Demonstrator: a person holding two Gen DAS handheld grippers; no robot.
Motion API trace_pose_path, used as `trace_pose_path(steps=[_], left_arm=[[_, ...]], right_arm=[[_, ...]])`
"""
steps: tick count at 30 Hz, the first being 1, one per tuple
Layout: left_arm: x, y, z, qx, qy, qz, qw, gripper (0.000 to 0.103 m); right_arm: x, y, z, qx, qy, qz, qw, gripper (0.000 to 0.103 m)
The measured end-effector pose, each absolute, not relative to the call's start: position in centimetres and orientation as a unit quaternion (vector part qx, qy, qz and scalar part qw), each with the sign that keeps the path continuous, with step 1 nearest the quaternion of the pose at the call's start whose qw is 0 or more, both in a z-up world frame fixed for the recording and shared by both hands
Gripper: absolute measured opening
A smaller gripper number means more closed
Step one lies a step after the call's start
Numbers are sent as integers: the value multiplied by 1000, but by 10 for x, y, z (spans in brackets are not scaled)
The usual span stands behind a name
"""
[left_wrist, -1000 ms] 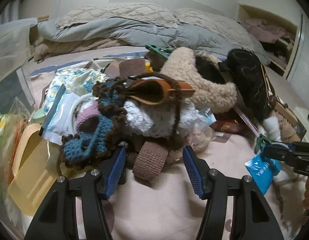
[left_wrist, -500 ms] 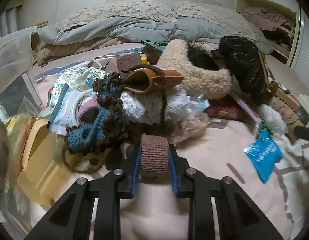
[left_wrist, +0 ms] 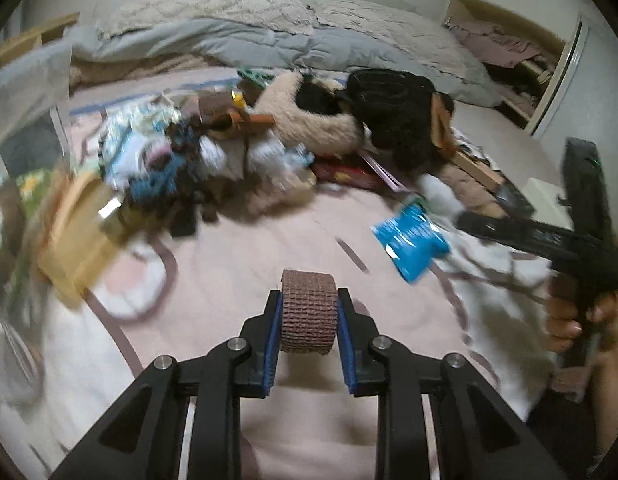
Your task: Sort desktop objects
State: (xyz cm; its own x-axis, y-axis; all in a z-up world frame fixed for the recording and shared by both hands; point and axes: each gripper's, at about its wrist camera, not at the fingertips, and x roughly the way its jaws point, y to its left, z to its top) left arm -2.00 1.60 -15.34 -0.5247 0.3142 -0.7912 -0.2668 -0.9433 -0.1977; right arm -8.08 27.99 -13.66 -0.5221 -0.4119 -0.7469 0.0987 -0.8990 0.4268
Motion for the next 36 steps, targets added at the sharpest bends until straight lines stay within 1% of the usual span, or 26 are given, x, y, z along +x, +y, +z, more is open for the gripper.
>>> trace_pose_path(steps=[4,7,12,14,16,20,23,27,29,34,36], left_arm=[[-8,23,-169,-486,-65,851,190,25],[-6,30,-178,-501,-74,838,204,25],[-12,28,-182,-502,-64,843,184,26],[-13,23,-182,-501,-66,845,174,29],[-14,18,-182,-501,-62,848,161,39],[-14,11,-184,-505,-71,845,163,39],[-12,12,-185,-508,-74,841,173,39],[-10,16,-185,-513,-73,836,180,39],[-9,16,-186,-514,-73,836,180,39],[-10,15,-186,-515,-78,834,183,39],[-10,15,-186,-514,-73,835,180,39]], right_arm=[[-83,260,-132,459,-147,-855,192,34],[-92,250,-135,457,-119,-863,177,34],[-108,242,-157,490,-107,-850,160,34],[-104,233,-158,488,-88,-853,163,34],[-99,224,-155,481,-60,-858,168,34],[-91,215,-156,484,-50,-855,180,34],[-84,211,-155,491,-52,-845,206,34],[-69,204,-153,511,-61,-812,274,34],[-62,204,-147,509,-53,-811,284,34],[-62,220,-131,488,-66,-831,259,34],[-68,230,-132,488,-56,-843,219,34]])
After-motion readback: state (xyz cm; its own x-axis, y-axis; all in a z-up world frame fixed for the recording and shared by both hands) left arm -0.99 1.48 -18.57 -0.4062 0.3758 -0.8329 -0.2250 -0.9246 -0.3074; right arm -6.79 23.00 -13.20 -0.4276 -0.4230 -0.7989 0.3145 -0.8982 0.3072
